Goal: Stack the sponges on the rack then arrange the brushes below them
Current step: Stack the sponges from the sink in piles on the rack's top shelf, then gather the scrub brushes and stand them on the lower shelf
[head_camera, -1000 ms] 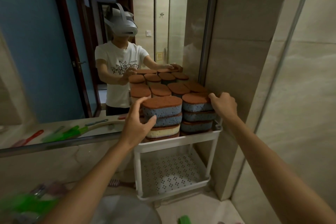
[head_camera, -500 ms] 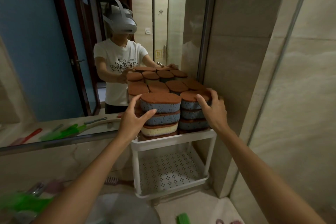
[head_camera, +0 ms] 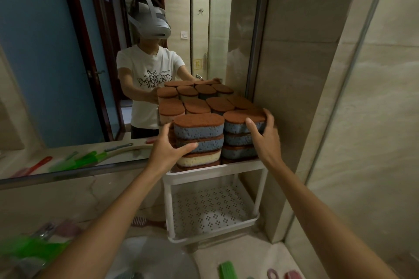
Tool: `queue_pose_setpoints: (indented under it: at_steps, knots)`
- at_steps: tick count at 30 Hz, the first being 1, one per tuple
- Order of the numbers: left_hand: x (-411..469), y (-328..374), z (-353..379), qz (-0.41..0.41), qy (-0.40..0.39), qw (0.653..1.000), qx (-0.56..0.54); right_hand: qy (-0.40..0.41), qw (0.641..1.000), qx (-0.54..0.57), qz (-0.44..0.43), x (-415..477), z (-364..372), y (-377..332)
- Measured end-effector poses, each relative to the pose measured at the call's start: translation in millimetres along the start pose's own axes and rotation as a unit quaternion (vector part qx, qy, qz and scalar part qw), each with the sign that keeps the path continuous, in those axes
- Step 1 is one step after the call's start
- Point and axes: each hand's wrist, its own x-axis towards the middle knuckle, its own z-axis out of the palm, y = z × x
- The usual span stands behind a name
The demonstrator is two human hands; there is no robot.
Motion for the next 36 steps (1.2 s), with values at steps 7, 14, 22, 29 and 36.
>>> queue_pose_setpoints:
  at_steps: [7,14,22,29,36]
  knots:
    - [-0.9,1.1,-2.5,-0.002,-0.001,0.999,-0.034,-0.003,1.0,0.002,-0.008,-0.8,2.0,2.5]
    - [-1.8,-5.3,-3.0,-0.004,0.018,0.999,-0.043,-0.004,1.0,0.01,-0.006,0.6,2.1,1.0]
    - [-6.1,-1.1,4.3,-0.012,0.021,0.999,-0.035,-0.013,1.0,0.006,-0.011,-1.0,2.0,-2.9]
    - [-7.1,-0.6,3.3,-0.018,0.015,0.999,-0.029,-0.022,0.999,-0.026,-0.018,1.7,1.7,-2.4]
    - [-12.4,8.3,-1.2,-0.028,0.025,0.999,-0.026,0.024,0.995,-0.066,-0.075,-6.3,6.0,-8.1]
